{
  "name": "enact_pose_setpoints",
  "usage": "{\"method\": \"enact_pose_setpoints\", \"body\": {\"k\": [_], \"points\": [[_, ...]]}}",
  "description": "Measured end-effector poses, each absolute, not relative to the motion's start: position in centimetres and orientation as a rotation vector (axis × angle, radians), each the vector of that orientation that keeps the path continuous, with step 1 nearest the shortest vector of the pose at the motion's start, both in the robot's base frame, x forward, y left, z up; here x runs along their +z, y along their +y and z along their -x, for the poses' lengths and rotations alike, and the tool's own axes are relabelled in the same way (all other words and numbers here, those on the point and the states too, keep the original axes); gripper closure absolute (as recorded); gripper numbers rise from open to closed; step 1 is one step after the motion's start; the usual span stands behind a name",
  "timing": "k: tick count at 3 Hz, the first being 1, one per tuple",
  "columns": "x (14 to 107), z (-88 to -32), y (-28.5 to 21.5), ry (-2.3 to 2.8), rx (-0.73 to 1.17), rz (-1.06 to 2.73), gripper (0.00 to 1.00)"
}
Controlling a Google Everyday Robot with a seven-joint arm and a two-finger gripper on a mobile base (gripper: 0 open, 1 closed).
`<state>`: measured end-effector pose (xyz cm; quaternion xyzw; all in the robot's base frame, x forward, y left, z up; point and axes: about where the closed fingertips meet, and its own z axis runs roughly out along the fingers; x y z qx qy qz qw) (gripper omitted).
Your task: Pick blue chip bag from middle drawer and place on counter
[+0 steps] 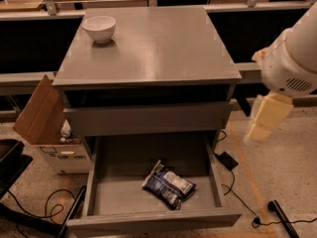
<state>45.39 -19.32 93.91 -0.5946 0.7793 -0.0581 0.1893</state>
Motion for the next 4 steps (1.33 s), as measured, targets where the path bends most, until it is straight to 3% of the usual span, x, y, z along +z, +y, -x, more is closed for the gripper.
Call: {"method": "enact_pose_setpoints", "body": {"k": [2,4], "points": [[78.7,-47.3,-15.4,2.154,-0.064,1.717,0.00],[66.1,-52.8,-10.6,2.076,-0.009,1.643,0.00]]}}
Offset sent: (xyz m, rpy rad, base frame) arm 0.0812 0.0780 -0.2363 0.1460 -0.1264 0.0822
